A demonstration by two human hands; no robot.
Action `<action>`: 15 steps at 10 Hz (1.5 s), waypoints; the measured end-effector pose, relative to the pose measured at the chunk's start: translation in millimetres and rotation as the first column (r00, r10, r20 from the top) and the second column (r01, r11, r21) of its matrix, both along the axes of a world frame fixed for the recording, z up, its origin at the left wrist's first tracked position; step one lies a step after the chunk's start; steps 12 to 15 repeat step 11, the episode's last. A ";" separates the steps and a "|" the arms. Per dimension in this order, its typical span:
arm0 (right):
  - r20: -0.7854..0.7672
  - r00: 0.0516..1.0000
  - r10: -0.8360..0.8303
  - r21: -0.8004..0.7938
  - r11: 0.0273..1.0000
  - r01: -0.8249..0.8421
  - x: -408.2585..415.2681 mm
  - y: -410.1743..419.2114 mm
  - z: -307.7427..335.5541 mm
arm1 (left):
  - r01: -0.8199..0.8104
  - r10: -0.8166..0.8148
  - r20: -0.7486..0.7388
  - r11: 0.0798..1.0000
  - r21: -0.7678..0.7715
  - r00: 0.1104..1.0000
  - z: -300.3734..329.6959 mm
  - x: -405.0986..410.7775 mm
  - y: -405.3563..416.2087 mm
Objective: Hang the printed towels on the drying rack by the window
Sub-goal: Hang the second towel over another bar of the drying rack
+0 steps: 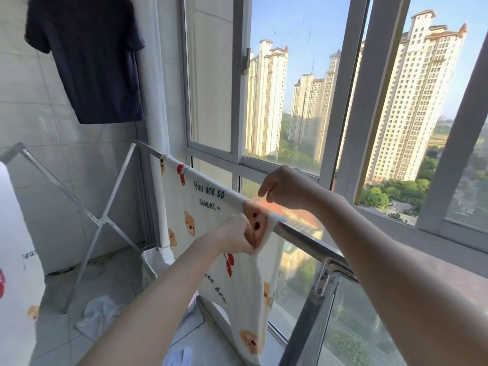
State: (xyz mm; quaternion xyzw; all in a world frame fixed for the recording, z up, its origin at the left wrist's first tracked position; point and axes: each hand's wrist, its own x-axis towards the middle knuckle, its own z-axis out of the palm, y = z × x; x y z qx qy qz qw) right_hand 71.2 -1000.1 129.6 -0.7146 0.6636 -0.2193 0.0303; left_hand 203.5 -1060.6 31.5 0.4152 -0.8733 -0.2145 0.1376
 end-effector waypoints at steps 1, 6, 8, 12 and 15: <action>0.019 1.000 0.017 -0.028 0.999 -0.017 1.3 5.2 5.9 | -0.015 0.016 -0.017 0.996 0.092 1.000 -6.7 4.3 -0.6; 0.030 0.998 -0.049 -0.018 0.999 0.050 -15.7 10.6 -6.4 | -0.028 0.024 -0.154 0.999 -0.025 0.988 25.7 -14.7 5.6; 0.032 0.998 -0.047 -0.019 0.999 0.047 -18.6 22.9 -5.8 | -0.113 0.097 -0.235 0.992 -0.057 0.967 33.9 -19.1 16.7; 0.032 0.997 -0.070 -0.074 0.995 0.073 -46.4 78.2 8.5 | 0.018 -0.029 -0.100 0.993 -0.113 0.995 50.2 -65.5 66.0; 0.032 0.997 -0.070 -0.074 0.995 0.073 -46.4 78.2 8.5 | 0.018 -0.029 -0.100 0.993 -0.113 0.995 50.2 -65.5 66.0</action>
